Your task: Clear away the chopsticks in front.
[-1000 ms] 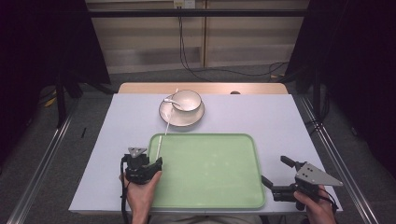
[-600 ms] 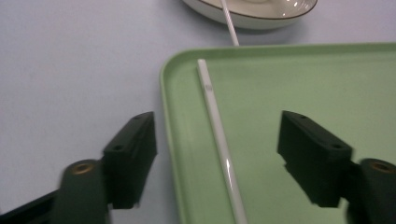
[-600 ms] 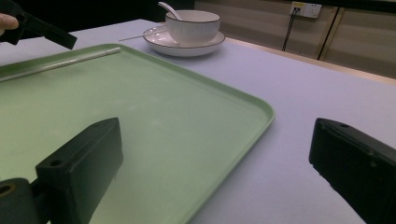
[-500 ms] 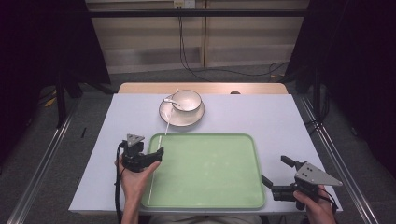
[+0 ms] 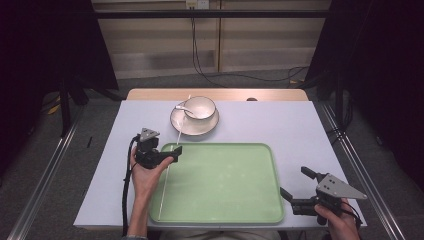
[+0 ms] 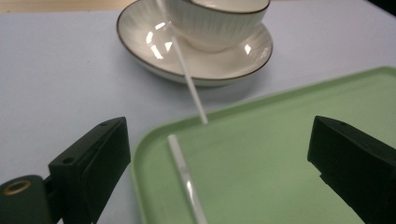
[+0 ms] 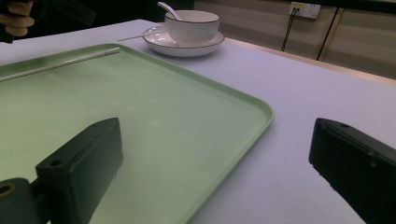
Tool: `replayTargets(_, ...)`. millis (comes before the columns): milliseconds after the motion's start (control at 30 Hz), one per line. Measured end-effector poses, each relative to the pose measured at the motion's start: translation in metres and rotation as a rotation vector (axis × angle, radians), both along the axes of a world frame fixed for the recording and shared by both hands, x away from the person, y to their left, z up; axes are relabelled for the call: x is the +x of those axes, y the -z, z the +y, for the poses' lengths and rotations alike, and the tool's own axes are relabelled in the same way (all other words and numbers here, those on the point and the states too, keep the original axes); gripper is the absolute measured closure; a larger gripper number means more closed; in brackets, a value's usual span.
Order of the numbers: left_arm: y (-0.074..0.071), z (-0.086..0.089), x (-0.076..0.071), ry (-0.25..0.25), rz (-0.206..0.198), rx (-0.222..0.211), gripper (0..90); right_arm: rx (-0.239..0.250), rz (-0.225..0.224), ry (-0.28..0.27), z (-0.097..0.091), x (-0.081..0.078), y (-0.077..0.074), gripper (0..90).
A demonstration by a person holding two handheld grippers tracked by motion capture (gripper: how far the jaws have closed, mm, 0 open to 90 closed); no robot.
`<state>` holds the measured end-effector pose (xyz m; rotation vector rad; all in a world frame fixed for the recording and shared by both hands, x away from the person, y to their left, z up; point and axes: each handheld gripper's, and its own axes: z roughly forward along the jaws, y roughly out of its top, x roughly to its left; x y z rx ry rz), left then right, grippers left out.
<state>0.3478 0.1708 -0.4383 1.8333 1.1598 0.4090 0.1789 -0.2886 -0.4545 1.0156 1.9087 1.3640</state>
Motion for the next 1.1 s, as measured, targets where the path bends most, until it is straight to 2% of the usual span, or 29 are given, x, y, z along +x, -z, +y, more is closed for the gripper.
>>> replayTargets(33, 0.0, 0.0, 0.003, -0.005, 0.009, 0.005, 7.5, 0.001, 0.0, -0.002, 0.0, 0.0, 0.0, 2.2)
replayTargets(133, -0.004, -0.001, 0.009, 0.006, -0.012, -0.005, 6.6, 0.005, 0.004, 0.0, 0.0, 0.0, 0.0, 2.2)
replayTargets(167, -0.008, -0.002, 0.015, 0.01, 0.005, 0.002, 7.4, 0.004, 0.002, -0.002, 0.0, 0.0, 0.0, 2.2)
replayTargets(200, -0.008, -0.002, 0.015, 0.01, 0.005, 0.002, 9.1, 0.004, 0.002, -0.002, 0.0, 0.0, 0.0, 2.2)
replayTargets(233, -0.012, -0.004, 0.017, -0.001, 0.035, 0.038, 9.1, 0.004, 0.003, -0.001, 0.0, 0.0, 0.0, 2.2)
replayTargets(267, -0.015, -0.006, 0.018, -0.005, 0.024, 0.056, 10.6, 0.004, 0.002, -0.001, 0.0, 0.0, 0.0, 2.2)
replayTargets(300, -0.017, -0.008, 0.018, 0.008, -0.006, 0.041, 10.4, 0.004, 0.003, -0.002, 0.0, 0.0, 0.0, 2.2)
replayTargets(333, -0.019, -0.008, 0.019, 0.021, -0.014, 0.044, 11.1, 0.005, 0.003, -0.002, 0.0, 0.0, 0.0, 2.2)
replayTargets(500, -0.023, -0.013, 0.035, 0.032, -0.014, 0.057, 13.6, 0.006, 0.003, -0.002, 0.0, 0.0, 0.0, 2.1)
replayTargets(567, -0.024, -0.013, 0.041, 0.034, -0.023, 0.044, 15.6, 0.007, 0.004, 0.003, 0.0, 0.0, 0.0, 2.2)
replayTargets(600, -0.025, -0.012, 0.044, 0.039, -0.021, 0.056, 15.6, 0.007, 0.004, 0.003, 0.0, 0.0, 0.0, 2.2)
replayTargets(700, -0.027, -0.013, 0.052, 0.017, -0.028, 0.065, 19.1, 0.005, 0.002, 0.003, 0.0, 0.001, 0.001, 2.2)
replayTargets(800, -0.029, -0.014, 0.059, 0.03, -0.021, 0.059, 19.5, 0.005, 0.003, 0.002, 0.0, 0.001, 0.0, 2.2)
replayTargets(900, -0.03, -0.017, 0.068, 0.031, -0.031, 0.111, 23.0, 0.004, 0.004, 0.002, 0.0, 0.001, 0.001, 2.2)
replayTargets(967, -0.03, -0.019, 0.073, 0.023, -0.036, 0.114, 26.2, 0.004, 0.002, 0.0, 0.0, 0.001, 0.001, 2.2)
replayTargets(1000, -0.029, -0.02, 0.075, 0.028, -0.043, 0.129, 29.0, 0.006, 0.002, -0.002, 0.0, 0.001, 0.001, 2.2)
replayTargets(1033, -0.028, -0.022, 0.078, 0.021, -0.039, 0.131, 31.4, 0.003, 0.002, 0.002, 0.0, 0.001, 0.001, 2.2)
replayTargets(1100, -0.025, -0.024, 0.084, 0.038, -0.014, 0.166, 33.1, 0.004, 0.003, 0.0, 0.0, 0.001, 0.001, 2.2)
